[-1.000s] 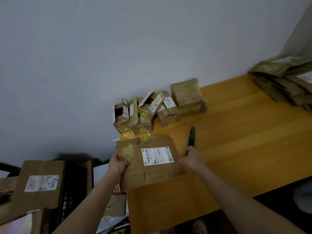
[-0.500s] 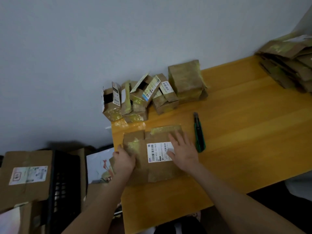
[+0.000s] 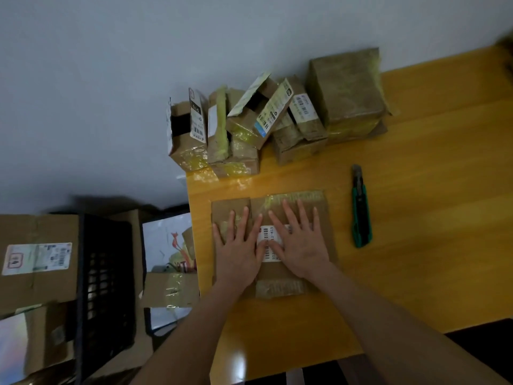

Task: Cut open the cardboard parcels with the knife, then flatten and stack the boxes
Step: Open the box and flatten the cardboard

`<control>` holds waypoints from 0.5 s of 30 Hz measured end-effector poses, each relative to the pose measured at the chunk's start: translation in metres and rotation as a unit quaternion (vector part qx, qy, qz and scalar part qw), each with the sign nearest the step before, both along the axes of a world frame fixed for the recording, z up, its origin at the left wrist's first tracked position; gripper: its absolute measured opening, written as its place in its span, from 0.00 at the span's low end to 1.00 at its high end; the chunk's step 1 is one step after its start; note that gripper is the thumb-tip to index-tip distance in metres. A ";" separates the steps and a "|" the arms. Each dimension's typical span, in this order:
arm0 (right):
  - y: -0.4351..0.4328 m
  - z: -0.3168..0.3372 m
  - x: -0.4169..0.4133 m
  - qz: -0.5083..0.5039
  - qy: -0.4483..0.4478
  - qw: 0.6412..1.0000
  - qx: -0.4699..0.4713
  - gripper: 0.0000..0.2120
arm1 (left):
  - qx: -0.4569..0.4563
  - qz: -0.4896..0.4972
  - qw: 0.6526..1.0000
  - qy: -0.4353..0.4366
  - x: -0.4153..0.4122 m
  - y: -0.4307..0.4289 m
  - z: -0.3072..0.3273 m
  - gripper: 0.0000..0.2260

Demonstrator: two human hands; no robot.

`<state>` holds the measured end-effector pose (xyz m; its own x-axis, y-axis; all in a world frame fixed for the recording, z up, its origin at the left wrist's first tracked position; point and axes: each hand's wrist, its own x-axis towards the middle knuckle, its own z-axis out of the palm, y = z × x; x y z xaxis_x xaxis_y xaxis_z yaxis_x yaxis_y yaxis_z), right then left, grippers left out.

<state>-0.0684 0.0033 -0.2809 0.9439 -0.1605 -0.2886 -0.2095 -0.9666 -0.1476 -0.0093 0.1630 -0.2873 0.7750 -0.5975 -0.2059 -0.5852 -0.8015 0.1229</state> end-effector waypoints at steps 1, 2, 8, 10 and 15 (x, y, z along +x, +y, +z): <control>0.001 -0.001 0.000 -0.005 -0.006 1.000 -0.002 0.32 | -0.005 -0.001 1.000 0.000 0.000 0.000 0.000 0.25; 0.001 -0.002 -0.001 -0.006 -0.012 1.000 -0.007 0.32 | -0.005 -0.002 1.000 0.004 -0.001 0.000 0.001 0.25; 0.000 -0.004 0.001 -0.001 0.005 1.000 -0.014 0.32 | 0.002 0.001 1.000 0.000 0.002 -0.001 0.002 0.25; 0.000 -0.001 0.002 0.001 0.019 1.000 -0.005 0.32 | 0.014 0.000 1.000 0.012 0.003 -0.002 0.005 0.25; -0.001 0.009 0.005 0.010 0.060 0.998 -0.004 0.33 | 0.043 0.001 0.998 0.048 0.006 -0.002 0.012 0.26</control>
